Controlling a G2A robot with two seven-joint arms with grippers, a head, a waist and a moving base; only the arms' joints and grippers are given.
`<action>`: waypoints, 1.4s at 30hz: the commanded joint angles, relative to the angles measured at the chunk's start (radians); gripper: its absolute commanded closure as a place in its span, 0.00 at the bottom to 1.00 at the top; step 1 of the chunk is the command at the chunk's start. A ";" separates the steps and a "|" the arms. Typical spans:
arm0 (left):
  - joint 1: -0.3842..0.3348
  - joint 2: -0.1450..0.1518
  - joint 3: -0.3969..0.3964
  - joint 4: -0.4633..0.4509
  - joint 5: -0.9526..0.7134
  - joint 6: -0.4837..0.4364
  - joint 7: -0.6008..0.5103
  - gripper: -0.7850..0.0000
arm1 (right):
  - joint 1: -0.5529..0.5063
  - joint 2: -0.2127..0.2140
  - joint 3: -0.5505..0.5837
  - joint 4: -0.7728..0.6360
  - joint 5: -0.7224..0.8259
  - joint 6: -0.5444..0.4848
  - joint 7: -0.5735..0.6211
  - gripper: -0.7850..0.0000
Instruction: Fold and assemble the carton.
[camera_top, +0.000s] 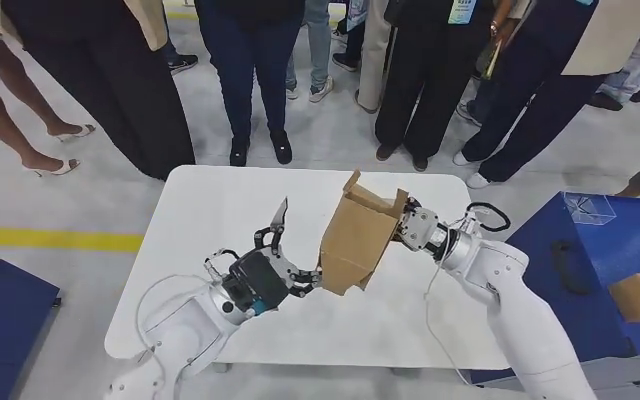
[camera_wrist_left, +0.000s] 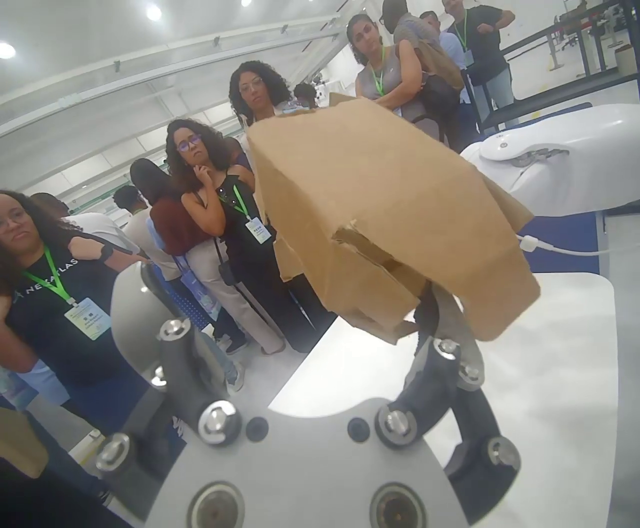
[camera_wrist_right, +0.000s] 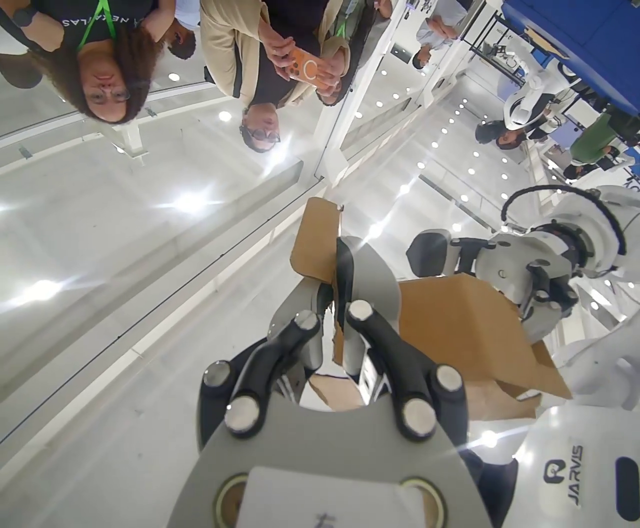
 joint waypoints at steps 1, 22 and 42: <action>-0.002 -0.001 0.001 -0.002 0.004 0.000 -0.003 0.00 | -0.005 -0.001 -0.002 -0.003 -0.003 0.002 -0.006 1.00; 0.031 -0.005 -0.050 -0.035 -0.043 -0.018 -0.023 0.00 | -0.016 -0.019 -0.011 -0.007 -0.021 -0.039 -0.021 1.00; 0.033 -0.012 -0.042 -0.027 -0.008 -0.021 -0.007 0.61 | -0.035 -0.036 -0.022 -0.019 0.102 -0.003 -0.112 1.00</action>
